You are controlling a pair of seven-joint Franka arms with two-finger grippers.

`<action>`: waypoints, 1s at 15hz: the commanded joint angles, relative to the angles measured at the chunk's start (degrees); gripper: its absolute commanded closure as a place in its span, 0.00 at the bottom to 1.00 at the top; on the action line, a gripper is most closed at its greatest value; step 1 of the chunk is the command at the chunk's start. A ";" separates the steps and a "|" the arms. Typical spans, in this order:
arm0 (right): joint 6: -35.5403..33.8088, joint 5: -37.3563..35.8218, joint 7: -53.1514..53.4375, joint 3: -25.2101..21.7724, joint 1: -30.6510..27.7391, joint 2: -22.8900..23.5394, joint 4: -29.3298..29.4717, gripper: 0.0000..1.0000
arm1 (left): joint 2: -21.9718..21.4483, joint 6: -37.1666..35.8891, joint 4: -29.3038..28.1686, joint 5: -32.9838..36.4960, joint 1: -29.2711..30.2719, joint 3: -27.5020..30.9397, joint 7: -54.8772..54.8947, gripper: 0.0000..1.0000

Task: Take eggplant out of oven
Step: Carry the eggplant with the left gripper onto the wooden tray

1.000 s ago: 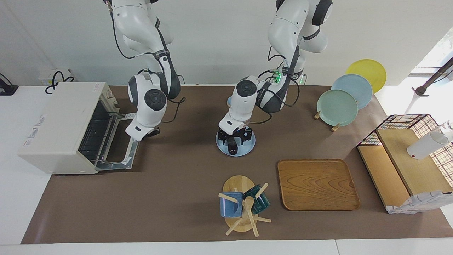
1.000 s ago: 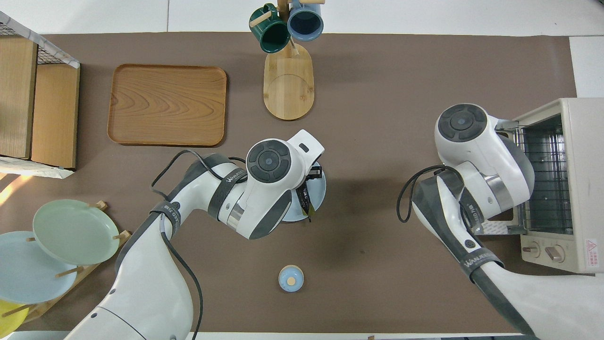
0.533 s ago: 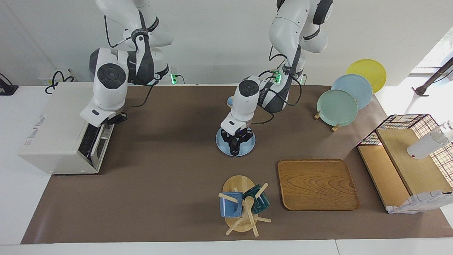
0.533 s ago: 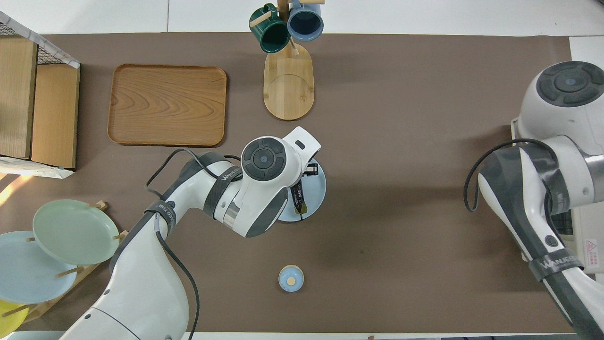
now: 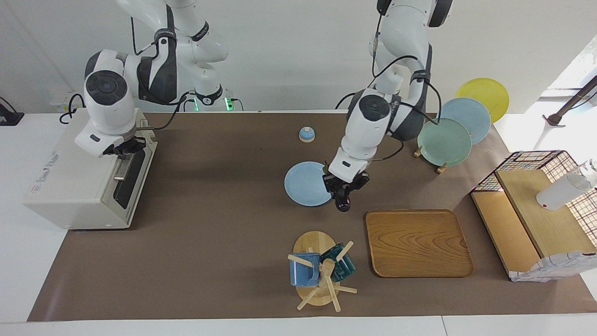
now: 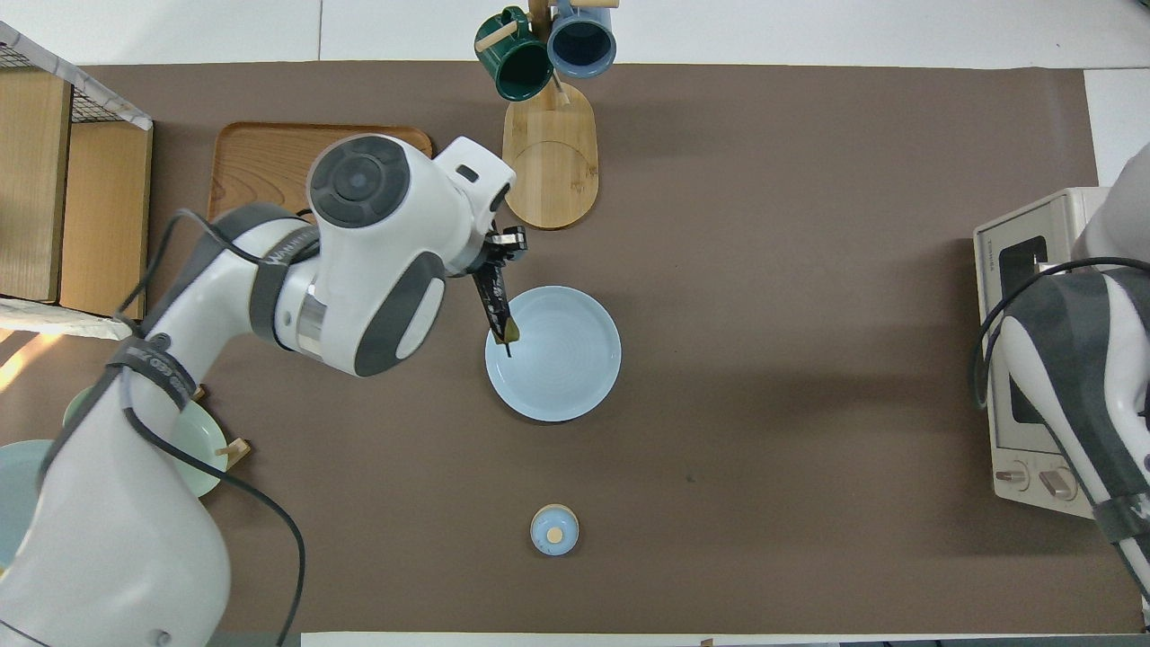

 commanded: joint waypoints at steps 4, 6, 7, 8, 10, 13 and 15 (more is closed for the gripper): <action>-10.21 15.34 0.12 1.48 -0.74 -2.53 10.80 0.75 | 6.25 -5.02 8.70 -1.87 14.23 -0.39 16.58 1.00; -10.57 19.07 0.21 1.48 -0.74 -2.26 12.57 0.00 | 12.92 -7.75 17.05 -1.69 16.26 -0.13 19.68 1.00; -10.57 19.51 0.30 1.56 -0.74 -2.26 13.19 0.00 | 15.31 -7.67 19.61 -1.17 17.40 -0.04 20.56 1.00; -9.96 19.69 1.34 1.57 -0.65 -2.35 12.84 0.00 | 17.59 -7.24 21.90 -0.90 18.11 -0.04 21.09 1.00; -10.75 19.61 3.63 1.83 0.22 -2.26 13.37 0.00 | 18.76 -4.27 21.66 0.76 18.29 0.04 22.31 1.00; -11.98 20.13 3.55 1.83 0.49 -2.52 13.37 0.00 | 17.62 1.28 15.43 4.02 18.82 -0.04 23.64 1.00; -11.37 20.75 3.99 1.74 1.80 -3.05 13.11 0.00 | 17.09 2.87 13.66 3.94 18.73 -0.04 23.64 1.00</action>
